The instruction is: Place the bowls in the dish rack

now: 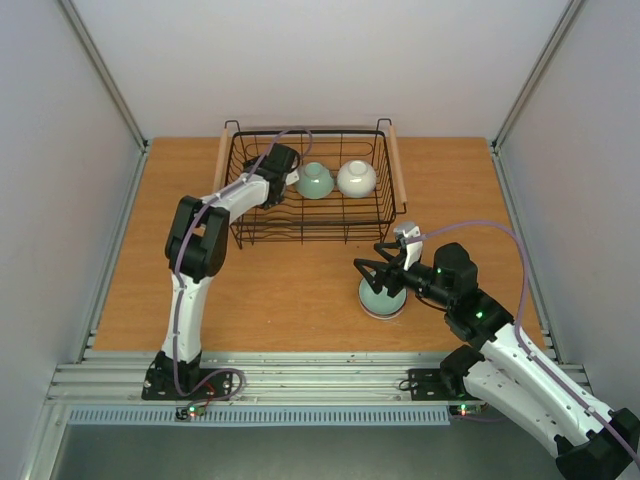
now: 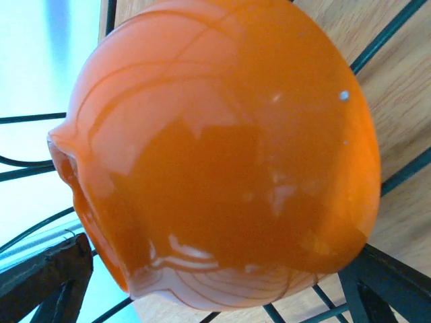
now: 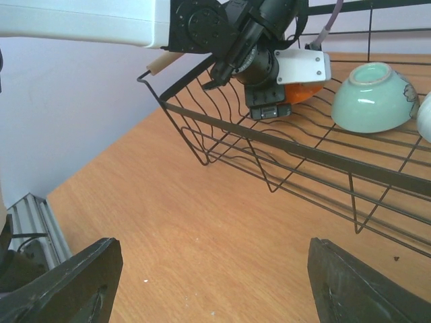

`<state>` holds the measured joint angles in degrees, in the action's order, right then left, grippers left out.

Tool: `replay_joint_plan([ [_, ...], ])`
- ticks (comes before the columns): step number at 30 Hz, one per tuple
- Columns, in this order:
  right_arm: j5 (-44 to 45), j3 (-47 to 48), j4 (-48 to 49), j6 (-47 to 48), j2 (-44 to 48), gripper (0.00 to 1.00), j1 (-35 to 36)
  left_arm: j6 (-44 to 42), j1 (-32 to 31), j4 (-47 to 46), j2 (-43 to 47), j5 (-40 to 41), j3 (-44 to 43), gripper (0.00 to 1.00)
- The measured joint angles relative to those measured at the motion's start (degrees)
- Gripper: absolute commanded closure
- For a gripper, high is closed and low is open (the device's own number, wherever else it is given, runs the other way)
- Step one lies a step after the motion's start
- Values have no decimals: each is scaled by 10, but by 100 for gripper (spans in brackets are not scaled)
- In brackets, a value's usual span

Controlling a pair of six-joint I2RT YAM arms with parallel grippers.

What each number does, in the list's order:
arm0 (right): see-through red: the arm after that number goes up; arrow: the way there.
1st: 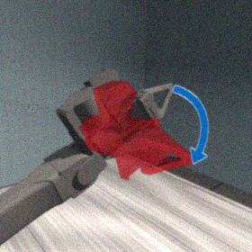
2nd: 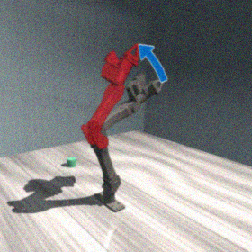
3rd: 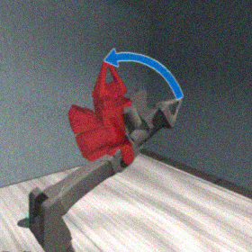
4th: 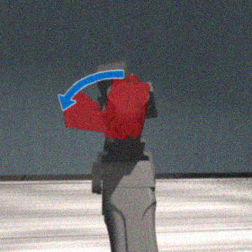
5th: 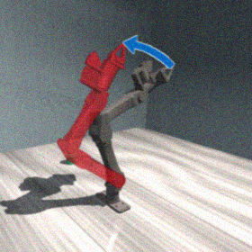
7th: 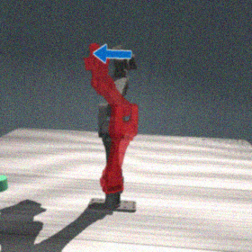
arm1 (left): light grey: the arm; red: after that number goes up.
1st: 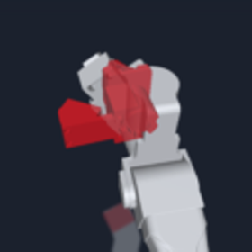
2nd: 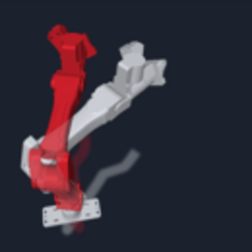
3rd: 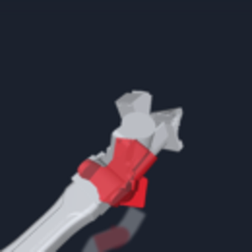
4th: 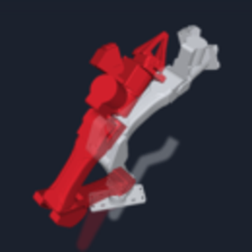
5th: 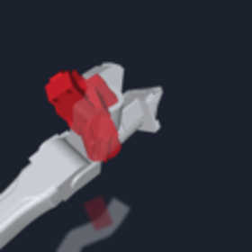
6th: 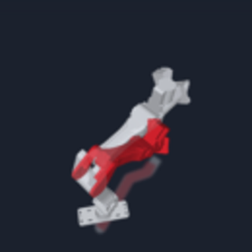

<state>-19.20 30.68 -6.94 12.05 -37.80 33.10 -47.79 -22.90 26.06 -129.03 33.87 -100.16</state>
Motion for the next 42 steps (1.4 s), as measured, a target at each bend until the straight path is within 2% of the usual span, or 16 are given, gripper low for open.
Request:
replay_joint_plan([
  [7,9,9,-27,0,-7,22,0,48,6,47,16,-72,-15,1],
  [12,30,47,-66,0,-34,23,0,117,6,113,73,-197,-23,1],
  [17,88,121,-136,-1,-85,25,0,189,11,145,145,-338,-24,1],
  [25,217,227,-290,-44,-169,46,0,295,46,168,245,-551,-16,0],
  [30,253,239,-361,-71,-210,59,0,323,44,161,317,-681,71,1],
  [34,248,230,-384,-80,-223,61,3,335,37,166,346,-780,124,1],
  [38,246,217,-393,-85,-221,56,11,341,14,177,347,-825,129,1],
  [42,269,209,-410,-100,-208,57,13,343,-57,187,346,-815,129,1],
])
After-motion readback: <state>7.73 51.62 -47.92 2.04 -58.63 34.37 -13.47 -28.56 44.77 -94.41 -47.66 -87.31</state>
